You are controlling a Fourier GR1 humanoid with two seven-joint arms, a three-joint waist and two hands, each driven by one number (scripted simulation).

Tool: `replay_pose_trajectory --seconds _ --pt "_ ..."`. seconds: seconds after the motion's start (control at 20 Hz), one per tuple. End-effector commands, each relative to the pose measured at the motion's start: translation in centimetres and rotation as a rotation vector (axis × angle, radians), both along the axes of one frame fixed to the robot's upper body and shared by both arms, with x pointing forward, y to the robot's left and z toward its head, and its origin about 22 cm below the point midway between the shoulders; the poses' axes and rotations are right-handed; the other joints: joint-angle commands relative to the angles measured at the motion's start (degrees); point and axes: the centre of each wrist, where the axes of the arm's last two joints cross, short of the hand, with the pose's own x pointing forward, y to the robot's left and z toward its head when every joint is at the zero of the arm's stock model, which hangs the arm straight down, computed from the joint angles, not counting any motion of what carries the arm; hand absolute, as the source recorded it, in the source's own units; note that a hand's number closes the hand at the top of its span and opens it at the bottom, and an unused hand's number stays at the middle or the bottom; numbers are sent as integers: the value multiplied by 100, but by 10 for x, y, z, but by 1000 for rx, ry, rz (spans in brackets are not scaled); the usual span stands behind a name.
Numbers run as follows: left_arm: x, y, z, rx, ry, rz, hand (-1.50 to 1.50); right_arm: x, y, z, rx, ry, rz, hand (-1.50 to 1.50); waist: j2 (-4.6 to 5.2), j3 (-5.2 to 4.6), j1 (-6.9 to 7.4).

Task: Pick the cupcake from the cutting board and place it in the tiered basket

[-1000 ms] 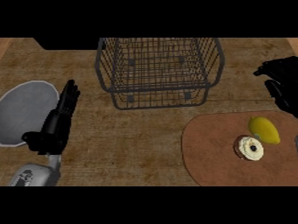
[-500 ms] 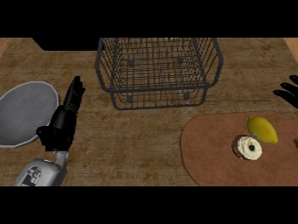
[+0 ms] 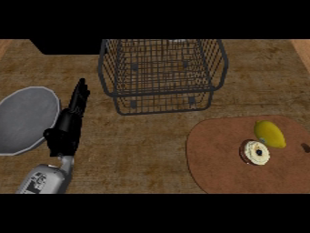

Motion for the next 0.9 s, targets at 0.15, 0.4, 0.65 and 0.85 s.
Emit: replay_pose_trajectory --seconds 0.15,0.4,0.65,0.85 --pt "-2 1 3 9 -6 1 0 -30 42 69 -465 -236 106 -150 0 0 54" --pt "-4 -5 11 12 3 3 0 -46 55 63 -573 -275 96 -150 7 -10 78" --pt "-11 -18 8 18 -8 -6 0 -56 63 48 -601 -285 116 -150 16 -14 71" --pt "-4 -16 19 19 12 3 0 -57 89 40 -665 -307 130 -150 18 -18 83"
